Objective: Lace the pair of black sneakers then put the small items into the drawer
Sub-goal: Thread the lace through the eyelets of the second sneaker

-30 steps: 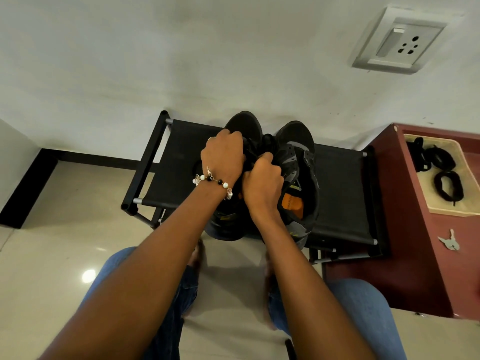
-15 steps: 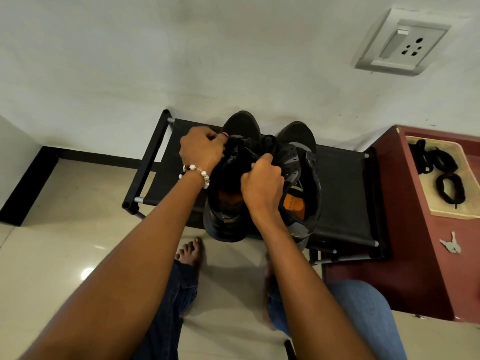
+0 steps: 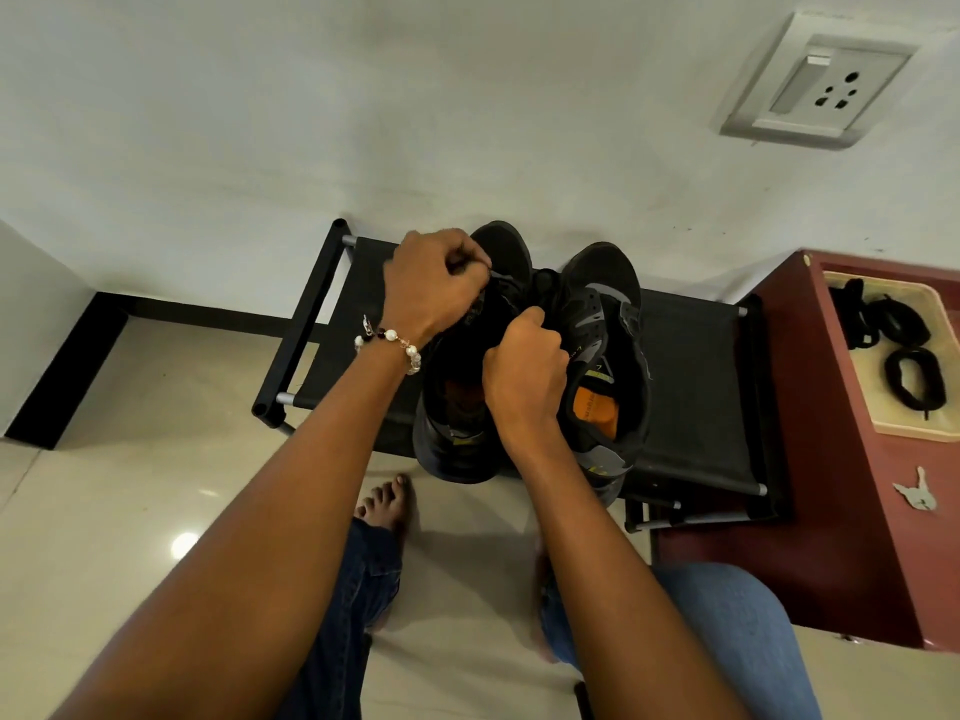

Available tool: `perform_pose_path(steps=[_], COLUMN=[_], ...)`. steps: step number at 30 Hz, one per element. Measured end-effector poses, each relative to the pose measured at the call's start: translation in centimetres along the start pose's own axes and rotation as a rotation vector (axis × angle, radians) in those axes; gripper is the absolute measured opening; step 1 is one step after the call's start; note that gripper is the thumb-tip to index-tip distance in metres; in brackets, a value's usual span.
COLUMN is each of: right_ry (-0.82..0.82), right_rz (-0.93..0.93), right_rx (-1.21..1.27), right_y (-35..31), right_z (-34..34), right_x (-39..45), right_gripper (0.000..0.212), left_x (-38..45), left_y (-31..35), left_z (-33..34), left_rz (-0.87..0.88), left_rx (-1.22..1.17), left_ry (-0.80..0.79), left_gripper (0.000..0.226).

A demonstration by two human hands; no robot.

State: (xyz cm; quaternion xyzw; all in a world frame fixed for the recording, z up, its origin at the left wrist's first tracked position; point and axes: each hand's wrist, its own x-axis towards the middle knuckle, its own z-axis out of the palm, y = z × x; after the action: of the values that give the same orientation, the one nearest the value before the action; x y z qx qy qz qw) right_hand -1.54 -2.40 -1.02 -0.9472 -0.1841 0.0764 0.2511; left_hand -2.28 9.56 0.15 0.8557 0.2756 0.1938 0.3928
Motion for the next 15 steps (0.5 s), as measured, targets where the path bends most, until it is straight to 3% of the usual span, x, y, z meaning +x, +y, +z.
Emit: perform_pose_path(steps=[2, 4, 7, 9, 11, 13, 15], right_ry=[-0.008, -0.006, -0.001, -0.001, -0.002, -0.009, -0.013], right_rz=[-0.002, -0.004, -0.007, -0.009, -0.015, -0.013, -0.007], right_rx=[-0.012, -0.029, -0.053, -0.068, -0.074, -0.076, -0.076], right_y=[0.0, 0.0, 0.0, 0.0, 0.0, 0.0, 0.0], right_z=[0.0, -0.1, 0.0, 0.1, 0.2, 0.2, 0.1], right_x=[0.0, 0.0, 0.0, 0.0, 0.1, 0.1, 0.1], right_gripper=[0.019, 0.019, 0.019, 0.019, 0.021, 0.022, 0.023], left_x=[0.0, 0.1, 0.0, 0.2, 0.4, 0.5, 0.4], left_y=[0.0, 0.0, 0.7, 1.2, 0.9, 0.3, 0.1], left_z=[-0.9, -1.3, -1.4, -2.1, -3.1, -3.6, -3.6], left_rz=[0.071, 0.037, -0.065, -0.294, -0.481, -0.553, -0.478], left_rx=[0.458, 0.496, -0.060, -0.646, -1.054, -1.130, -1.012], left_ry=[-0.100, -0.132, -0.082, 0.054, 0.109, 0.076, 0.022], left_gripper=[0.015, 0.026, 0.016, 0.021, 0.023, 0.029, 0.029])
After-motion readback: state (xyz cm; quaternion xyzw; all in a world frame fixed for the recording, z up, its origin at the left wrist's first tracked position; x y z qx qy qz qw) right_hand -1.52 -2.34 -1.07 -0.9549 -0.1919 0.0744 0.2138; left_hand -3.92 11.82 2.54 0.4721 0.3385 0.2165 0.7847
